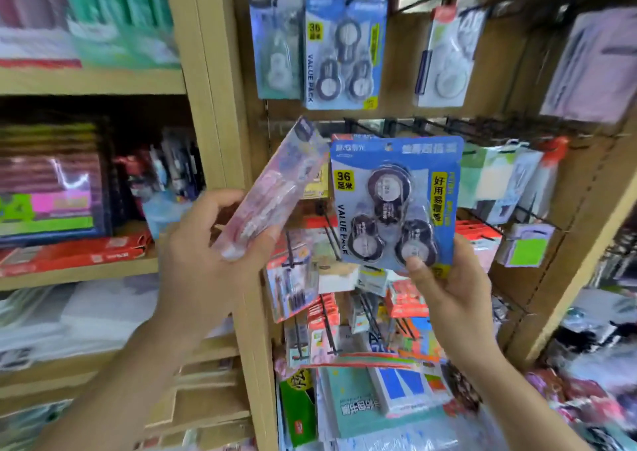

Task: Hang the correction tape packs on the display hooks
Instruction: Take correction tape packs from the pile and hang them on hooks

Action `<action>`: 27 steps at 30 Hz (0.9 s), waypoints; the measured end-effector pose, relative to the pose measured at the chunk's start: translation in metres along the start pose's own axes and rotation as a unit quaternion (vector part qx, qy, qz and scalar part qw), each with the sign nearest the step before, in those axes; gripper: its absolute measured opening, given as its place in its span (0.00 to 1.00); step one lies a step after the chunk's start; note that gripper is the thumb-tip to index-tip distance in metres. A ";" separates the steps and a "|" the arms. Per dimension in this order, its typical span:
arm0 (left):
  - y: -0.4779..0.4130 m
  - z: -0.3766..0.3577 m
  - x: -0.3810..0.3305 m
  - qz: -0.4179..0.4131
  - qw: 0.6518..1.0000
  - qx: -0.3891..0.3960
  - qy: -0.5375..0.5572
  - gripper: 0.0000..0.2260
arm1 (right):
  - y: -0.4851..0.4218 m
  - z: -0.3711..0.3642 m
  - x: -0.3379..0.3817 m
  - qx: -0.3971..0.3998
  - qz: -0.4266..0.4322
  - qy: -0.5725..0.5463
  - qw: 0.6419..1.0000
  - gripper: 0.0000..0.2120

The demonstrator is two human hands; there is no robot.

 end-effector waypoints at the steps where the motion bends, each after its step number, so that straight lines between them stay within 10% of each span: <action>1: -0.012 0.005 -0.006 -0.010 1.000 -0.019 0.003 0.14 | -0.010 0.002 0.009 0.002 0.011 0.005 1.000 0.12; 15: -0.153 0.024 -0.044 -0.124 0.969 -0.181 -0.116 0.16 | -0.151 0.025 0.100 -0.031 0.122 0.028 0.992 0.09; 27: -0.196 0.003 -0.058 -0.272 0.898 -0.223 -0.264 0.12 | -0.227 0.005 0.045 0.013 0.000 -0.060 0.998 0.09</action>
Point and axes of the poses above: each hand's wrist, its own y-axis away from the middle knuckle, its own z-axis out of the back of the hand, x = y × z, the point moved 9 cm from there along -y, towards the middle knuckle, and after that the axes turned 6 degrees about x, right-handed, at the moved point
